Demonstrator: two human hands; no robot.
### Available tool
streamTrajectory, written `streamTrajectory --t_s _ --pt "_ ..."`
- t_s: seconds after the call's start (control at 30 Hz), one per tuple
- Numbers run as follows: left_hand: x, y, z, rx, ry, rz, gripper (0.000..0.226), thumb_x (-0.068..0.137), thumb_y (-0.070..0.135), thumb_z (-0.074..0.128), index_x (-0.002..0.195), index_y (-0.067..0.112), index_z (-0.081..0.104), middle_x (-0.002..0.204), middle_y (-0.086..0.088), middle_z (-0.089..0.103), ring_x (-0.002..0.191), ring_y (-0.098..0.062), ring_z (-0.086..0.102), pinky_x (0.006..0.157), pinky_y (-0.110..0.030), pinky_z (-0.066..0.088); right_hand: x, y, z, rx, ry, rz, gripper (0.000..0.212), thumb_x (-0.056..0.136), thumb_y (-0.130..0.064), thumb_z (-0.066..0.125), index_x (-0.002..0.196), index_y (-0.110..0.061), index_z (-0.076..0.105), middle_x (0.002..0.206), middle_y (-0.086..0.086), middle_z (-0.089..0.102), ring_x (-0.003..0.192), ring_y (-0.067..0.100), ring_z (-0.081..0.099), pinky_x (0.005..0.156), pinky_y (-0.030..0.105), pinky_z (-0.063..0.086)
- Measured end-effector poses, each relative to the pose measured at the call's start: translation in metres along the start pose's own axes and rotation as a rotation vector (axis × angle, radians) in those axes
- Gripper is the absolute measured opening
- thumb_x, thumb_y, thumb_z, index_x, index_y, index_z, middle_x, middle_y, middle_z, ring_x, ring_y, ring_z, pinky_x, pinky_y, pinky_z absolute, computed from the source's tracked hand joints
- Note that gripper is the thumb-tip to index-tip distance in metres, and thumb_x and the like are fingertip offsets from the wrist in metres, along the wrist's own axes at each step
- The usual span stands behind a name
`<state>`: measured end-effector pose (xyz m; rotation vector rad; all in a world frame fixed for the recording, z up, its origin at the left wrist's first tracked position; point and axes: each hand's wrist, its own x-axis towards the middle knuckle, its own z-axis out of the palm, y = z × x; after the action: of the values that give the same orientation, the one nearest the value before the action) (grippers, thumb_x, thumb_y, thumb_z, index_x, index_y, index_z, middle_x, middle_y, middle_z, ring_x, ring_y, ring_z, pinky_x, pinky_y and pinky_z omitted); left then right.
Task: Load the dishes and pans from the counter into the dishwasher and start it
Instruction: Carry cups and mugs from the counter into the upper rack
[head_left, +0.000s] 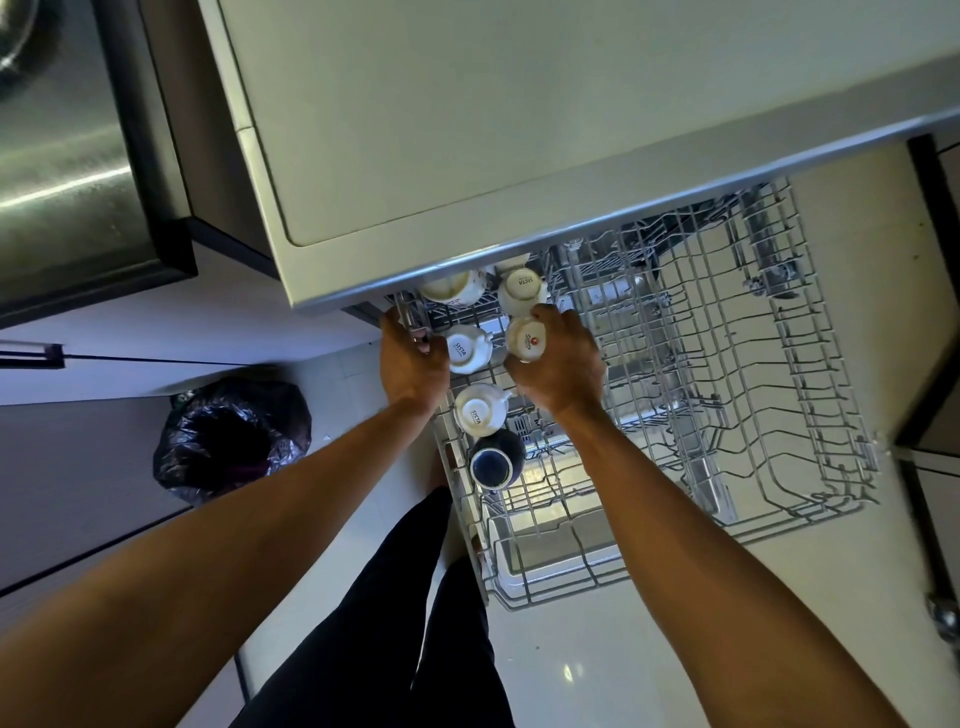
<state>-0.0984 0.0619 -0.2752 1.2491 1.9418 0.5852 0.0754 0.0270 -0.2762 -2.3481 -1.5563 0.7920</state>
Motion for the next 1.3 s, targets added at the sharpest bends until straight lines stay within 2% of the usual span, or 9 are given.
streamTrajectory --t_s 0.1,0.23,0.33,0.5,0.63,0.87,1.07,1.2,1.3 --pt "0.0 0.0 -0.001 -0.003 0.008 0.007 0.042 0.087 0.008 0.062 0.125 0.007 0.045 0.091 0.007 0.057 0.065 0.001 0.054 0.053 -0.001 0.036 0.0 0.008 -0.009 0.019 0.04 0.047 0.062 0.07 -0.051 0.076 0.122 -0.028 0.05 0.114 0.002 0.057 0.095 0.027 0.062 0.072 0.037 0.053" --pt "0.002 -0.003 0.001 0.01 0.014 0.021 0.038 0.085 0.006 0.061 0.12 0.008 0.045 0.078 0.016 0.052 0.071 -0.013 0.056 0.053 -0.005 0.037 0.002 0.013 -0.006 0.031 -0.001 0.089 0.06 0.071 -0.057 0.074 0.12 -0.031 0.049 0.109 0.0 0.063 0.094 0.025 0.064 0.075 0.037 0.054" --pt "0.002 -0.003 0.0 0.022 0.02 0.02 0.039 0.086 0.008 0.061 0.121 0.008 0.045 0.087 0.007 0.056 0.076 -0.015 0.057 0.057 -0.012 0.036 0.004 0.011 0.0 0.049 0.005 0.114 0.058 0.071 -0.062 0.072 0.114 -0.028 0.052 0.102 -0.001 0.067 0.091 0.024 0.066 0.074 0.037 0.055" --pt "0.001 -0.003 0.001 0.018 0.018 0.011 0.039 0.086 0.007 0.061 0.122 0.006 0.045 0.09 0.005 0.057 0.074 -0.013 0.056 0.053 -0.005 0.036 0.005 0.011 0.005 0.039 0.013 0.119 0.064 0.072 -0.065 0.072 0.117 -0.025 0.051 0.105 0.003 0.067 0.093 0.028 0.066 0.075 0.039 0.054" --pt "0.001 -0.003 0.002 0.01 0.015 0.014 0.041 0.086 0.006 0.062 0.123 0.006 0.045 0.089 0.007 0.056 0.072 -0.011 0.054 0.054 -0.002 0.037 0.016 0.008 0.0 0.013 -0.047 0.129 0.066 0.071 -0.06 0.078 0.118 -0.022 0.049 0.106 0.004 0.069 0.097 0.028 0.066 0.072 0.033 0.047" --pt "0.001 -0.003 0.001 0.016 0.012 0.021 0.041 0.087 0.007 0.062 0.124 0.003 0.044 0.097 0.0 0.062 0.073 -0.013 0.056 0.052 -0.003 0.038 0.032 -0.009 0.0 0.0 -0.096 0.198 0.08 0.069 -0.056 0.083 0.128 -0.015 0.048 0.12 0.013 0.067 0.114 0.036 0.062 0.089 0.047 0.052" --pt "0.001 -0.004 0.002 0.01 0.012 0.023 0.042 0.087 0.007 0.062 0.124 0.003 0.044 0.094 0.003 0.059 0.073 -0.012 0.056 0.054 -0.007 0.039 0.019 -0.002 0.009 0.108 0.02 0.213 0.069 0.068 -0.054 0.085 0.117 -0.012 0.06 0.105 0.008 0.073 0.096 0.027 0.07 0.079 0.036 0.057" --pt "0.002 -0.005 0.002 0.0 0.011 0.028 0.043 0.085 0.007 0.063 0.125 0.006 0.044 0.09 0.006 0.059 0.07 -0.009 0.056 0.054 -0.005 0.037 0.019 -0.002 0.01 0.154 0.012 0.216 0.07 0.07 -0.051 0.085 0.121 -0.011 0.058 0.108 0.008 0.073 0.099 0.025 0.069 0.077 0.024 0.043" --pt "0.002 -0.006 0.003 -0.008 0.008 0.013 0.043 0.085 0.007 0.062 0.124 0.007 0.045 0.081 0.016 0.055 0.069 -0.008 0.056 0.057 -0.007 0.036 0.025 0.002 0.008 0.155 -0.049 0.222 0.073 0.068 -0.053 0.085 0.121 -0.013 0.055 0.109 0.008 0.071 0.101 0.026 0.067 0.076 0.027 0.048"
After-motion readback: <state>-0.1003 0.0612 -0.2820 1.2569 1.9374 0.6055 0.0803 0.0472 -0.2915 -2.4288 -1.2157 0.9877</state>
